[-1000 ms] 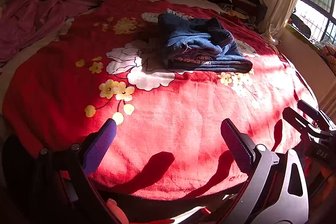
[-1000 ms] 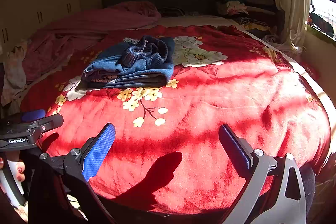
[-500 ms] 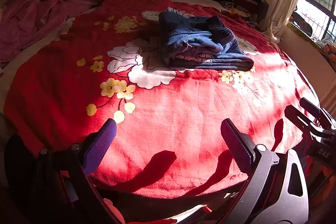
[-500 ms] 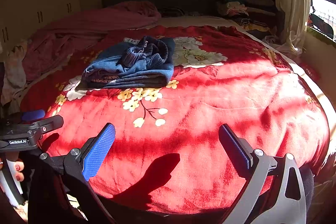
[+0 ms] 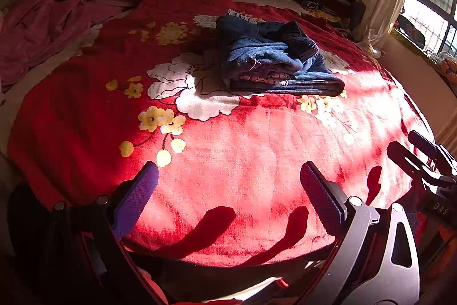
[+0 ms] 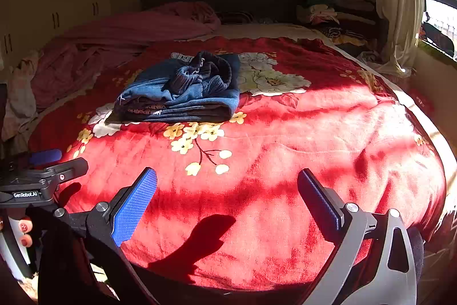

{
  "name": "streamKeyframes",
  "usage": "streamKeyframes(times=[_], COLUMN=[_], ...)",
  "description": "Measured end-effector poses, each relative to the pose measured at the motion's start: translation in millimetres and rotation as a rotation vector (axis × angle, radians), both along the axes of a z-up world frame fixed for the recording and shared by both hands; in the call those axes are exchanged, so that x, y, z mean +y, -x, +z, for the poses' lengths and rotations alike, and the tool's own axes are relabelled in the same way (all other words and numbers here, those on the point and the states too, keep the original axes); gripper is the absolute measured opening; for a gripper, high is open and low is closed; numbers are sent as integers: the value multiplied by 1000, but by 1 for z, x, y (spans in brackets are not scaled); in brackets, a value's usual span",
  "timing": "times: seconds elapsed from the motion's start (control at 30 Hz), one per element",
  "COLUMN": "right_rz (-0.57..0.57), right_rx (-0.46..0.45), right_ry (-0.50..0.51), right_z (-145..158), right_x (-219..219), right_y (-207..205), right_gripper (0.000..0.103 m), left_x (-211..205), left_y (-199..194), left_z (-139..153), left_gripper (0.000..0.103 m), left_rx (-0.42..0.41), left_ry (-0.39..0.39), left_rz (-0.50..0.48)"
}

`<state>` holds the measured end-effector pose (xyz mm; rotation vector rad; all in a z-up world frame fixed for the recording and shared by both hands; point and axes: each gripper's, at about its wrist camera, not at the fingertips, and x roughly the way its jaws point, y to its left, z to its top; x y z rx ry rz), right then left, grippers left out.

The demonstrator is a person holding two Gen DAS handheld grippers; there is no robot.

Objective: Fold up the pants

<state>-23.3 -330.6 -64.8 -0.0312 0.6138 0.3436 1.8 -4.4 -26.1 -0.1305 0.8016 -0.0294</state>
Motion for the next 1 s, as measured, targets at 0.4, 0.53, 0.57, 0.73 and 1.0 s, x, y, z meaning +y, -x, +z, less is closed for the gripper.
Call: streamKeyframes(times=[0.4,0.53,0.57,0.73,1.0], right_rz=[-10,-32,-36,-86,-292], right_rx=[4,6,8,21,157], right_ry=[-1,-2,-2,-10,91], right_z=[0,-1,-1,7,10], right_x=[-5,-11,-13,-47,-182], right_y=[-2,-4,-6,-29,-171], right_gripper=[98,98,98,98,98], left_x=[-1,4,9,55,227], left_y=[1,0,-2,-24,-129], left_z=[-1,0,-1,5,21], left_gripper=[93,93,93,93,93], left_rx=[13,21,40,63,106], left_ry=[-10,-19,-34,37,-22], left_rz=[-12,13,44,143,453])
